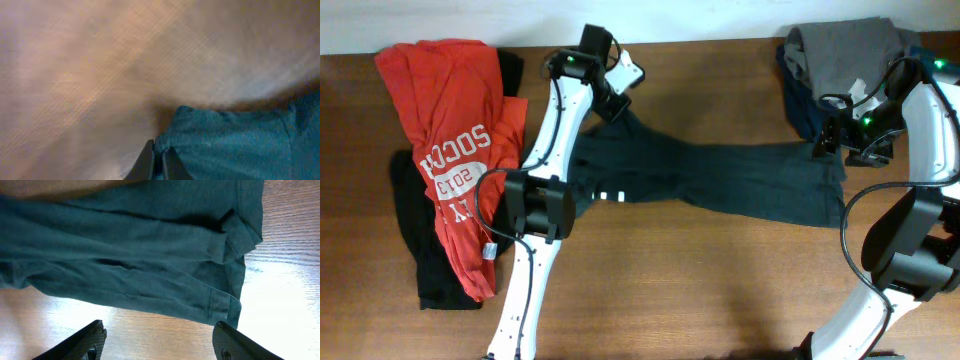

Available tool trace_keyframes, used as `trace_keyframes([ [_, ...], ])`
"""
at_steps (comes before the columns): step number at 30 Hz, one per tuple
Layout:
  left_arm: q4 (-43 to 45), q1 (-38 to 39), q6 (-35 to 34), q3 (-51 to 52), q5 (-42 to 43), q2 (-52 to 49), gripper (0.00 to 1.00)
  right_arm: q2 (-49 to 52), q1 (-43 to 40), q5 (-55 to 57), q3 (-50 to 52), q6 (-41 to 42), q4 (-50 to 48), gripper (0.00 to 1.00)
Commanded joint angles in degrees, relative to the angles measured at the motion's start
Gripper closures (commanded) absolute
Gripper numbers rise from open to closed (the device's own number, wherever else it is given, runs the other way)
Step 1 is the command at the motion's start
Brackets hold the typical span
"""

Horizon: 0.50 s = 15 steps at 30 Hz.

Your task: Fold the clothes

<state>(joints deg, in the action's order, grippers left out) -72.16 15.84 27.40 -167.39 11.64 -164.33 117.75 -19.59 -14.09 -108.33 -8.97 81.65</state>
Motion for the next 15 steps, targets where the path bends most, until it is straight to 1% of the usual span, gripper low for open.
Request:
trace_keyframes([
  [1, -2.56, -0.07, -6.62, -11.89, -6.16, 0.09, 0.98, -0.07, 0.57, -0.28, -1.09, -0.02, -0.02, 0.27],
  [5, -6.80, 0.15, -7.04, -12.50, -6.99, 4.44, 0.99, -0.07, 0.57, -0.28, -1.09, -0.02, -0.02, 0.26],
  [7, -10.86, 0.35, -7.06, -12.50, -6.99, 6.88, 0.99, -0.07, 0.57, -0.31, -1.09, -0.02, -0.02, 0.23],
  [9, -14.23, 0.70, -7.32, -12.50, -6.99, 8.48, 0.99, -0.07, 0.57, -0.31, -1.09, -0.02, 0.00, 0.23],
  [12, -19.23, 1.40, -9.40, -12.50, -7.02, 10.21, 0.98, -0.07, 0.57, -0.33, -1.09, -0.02, 0.04, 0.23],
  [15, -24.57, 2.45, -13.57, -12.48, -6.99, 11.63, 0.98, -0.07, 0.57, -0.35, -1.07, 0.00, 0.04, 0.22],
])
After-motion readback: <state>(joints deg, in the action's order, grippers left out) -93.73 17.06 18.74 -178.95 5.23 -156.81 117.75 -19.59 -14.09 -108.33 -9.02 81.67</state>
